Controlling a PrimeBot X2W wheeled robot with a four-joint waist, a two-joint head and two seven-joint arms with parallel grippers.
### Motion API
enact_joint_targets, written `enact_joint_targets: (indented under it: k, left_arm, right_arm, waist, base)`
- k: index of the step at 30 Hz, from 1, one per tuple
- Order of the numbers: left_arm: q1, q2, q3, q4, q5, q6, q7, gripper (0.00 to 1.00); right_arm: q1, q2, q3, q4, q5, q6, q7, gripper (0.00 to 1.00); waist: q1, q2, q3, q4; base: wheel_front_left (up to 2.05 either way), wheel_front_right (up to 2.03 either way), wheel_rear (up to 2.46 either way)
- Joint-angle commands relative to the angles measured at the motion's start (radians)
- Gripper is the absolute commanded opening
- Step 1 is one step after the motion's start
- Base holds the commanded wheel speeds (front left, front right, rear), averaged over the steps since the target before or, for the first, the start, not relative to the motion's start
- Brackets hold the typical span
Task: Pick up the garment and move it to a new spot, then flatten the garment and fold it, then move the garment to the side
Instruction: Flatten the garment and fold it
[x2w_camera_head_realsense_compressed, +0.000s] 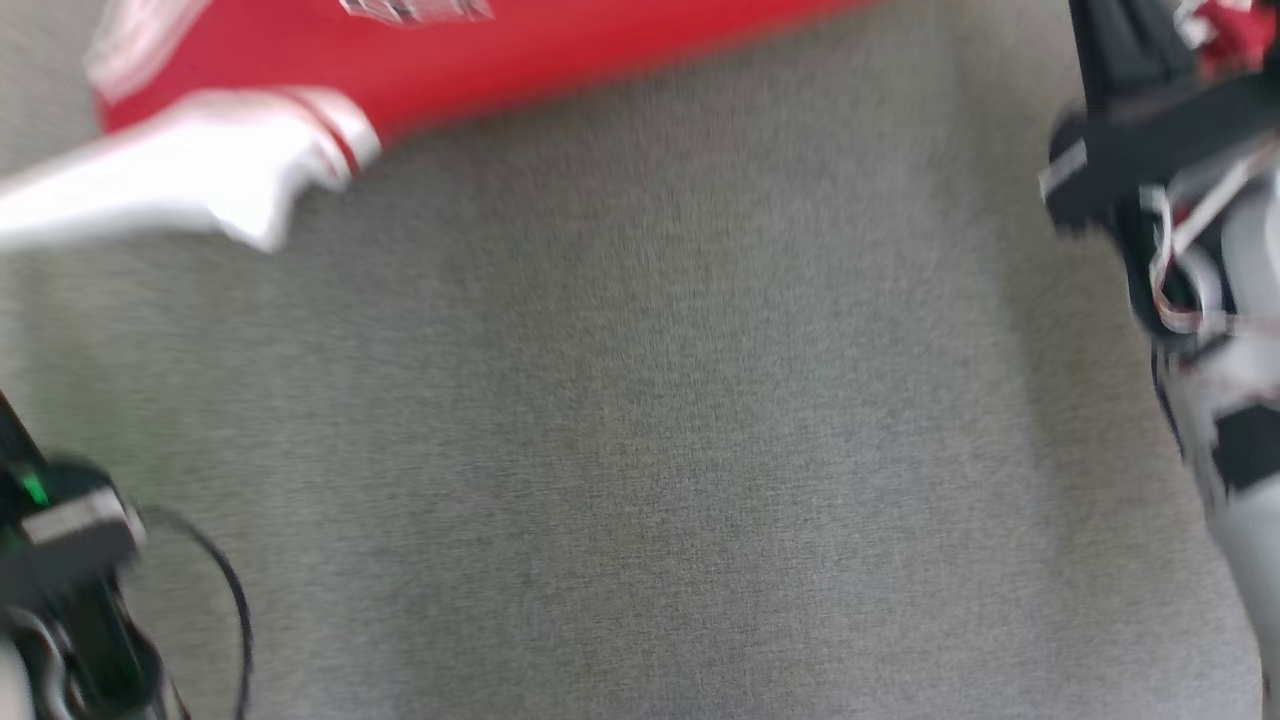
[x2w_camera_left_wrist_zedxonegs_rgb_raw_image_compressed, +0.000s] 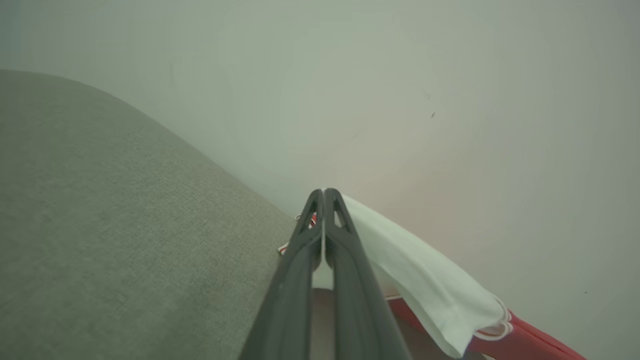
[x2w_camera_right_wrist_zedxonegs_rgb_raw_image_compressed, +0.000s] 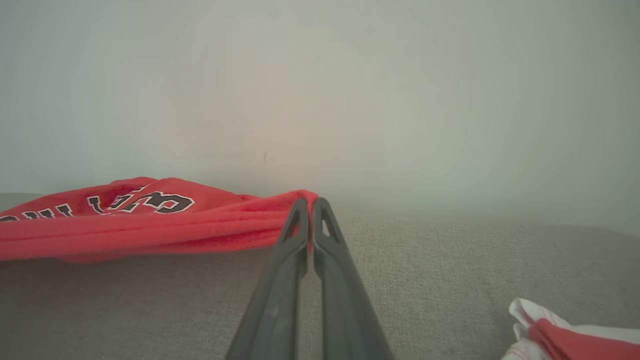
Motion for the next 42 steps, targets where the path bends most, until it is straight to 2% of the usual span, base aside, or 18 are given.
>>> enact_joint_targets:
  k: [1, 7, 15, 21, 26, 30, 37, 42]
  left_arm:
    - [0.057, -0.013, 0.011, -0.005, 0.0, 0.002, -0.003, 0.0]
    - [0.231, -0.038, -0.044, 0.027, 0.038, 0.002, -0.004, 0.0]
    - [0.387, -0.048, -0.128, 0.082, 0.083, 0.002, -0.003, 0.0]
    - [0.485, -0.041, -0.181, 0.128, 0.045, 0.002, -0.003, 0.0]
    - [0.549, 0.018, -0.268, 0.148, -0.051, 0.002, 0.048, 0.0]
    - [0.59, 0.051, -0.317, 0.112, -0.196, 0.001, 0.127, 0.0]
    - [0.668, 0.11, -0.344, 0.025, -0.469, 0.001, 0.256, 0.0]
    - [0.714, 0.151, -0.338, -0.009, -0.545, 0.001, 0.299, 0.0]
  right_arm:
    - [0.062, -0.017, -0.025, -0.016, -0.008, -0.003, 0.019, 0.0]
    - [0.318, -0.006, -0.151, -0.119, -0.071, -0.003, 0.143, 0.0]
    - [0.605, 0.112, -0.326, -0.328, -0.142, -0.003, 0.328, 0.0]
    - [0.768, 0.182, -0.372, -0.449, -0.18, -0.003, 0.441, 0.0]
    - [0.878, 0.215, -0.395, -0.5, -0.21, -0.003, 0.518, 0.0]
    - [0.937, 0.247, -0.42, -0.528, -0.218, -0.003, 0.554, 0.0]
    - [0.986, 0.276, -0.451, -0.551, -0.231, -0.003, 0.588, 0.0]
    - [1.019, 0.279, -0.462, -0.54, -0.24, -0.003, 0.617, 0.0]
  waist:
    - [0.0002, 0.0001, -0.143, 0.046]
    - [0.0002, 0.0001, -0.249, 0.08]
    - [0.0002, 0.0001, -0.337, 0.101]
    - [0.0002, 0.0001, -0.369, 0.106]
    - [0.0002, 0.0001, -0.378, 0.113]
    - [0.0002, 0.0001, -0.385, 0.118]
    - [0.0002, 0.0001, -0.391, 0.111]
    - [0.0002, 0.0001, -0.389, 0.111]
  base:
    - [0.0, 0.0, 0.0]
    - [0.0, 0.0, 0.0]
    - [0.0, 0.0, 0.0]
    - [0.0, 0.0, 0.0]
    - [0.0, 0.0, 0.0]
    - [0.0, 0.0, 0.0]
    - [0.0, 0.0, 0.0]
    - [0.0, 0.0, 0.0]
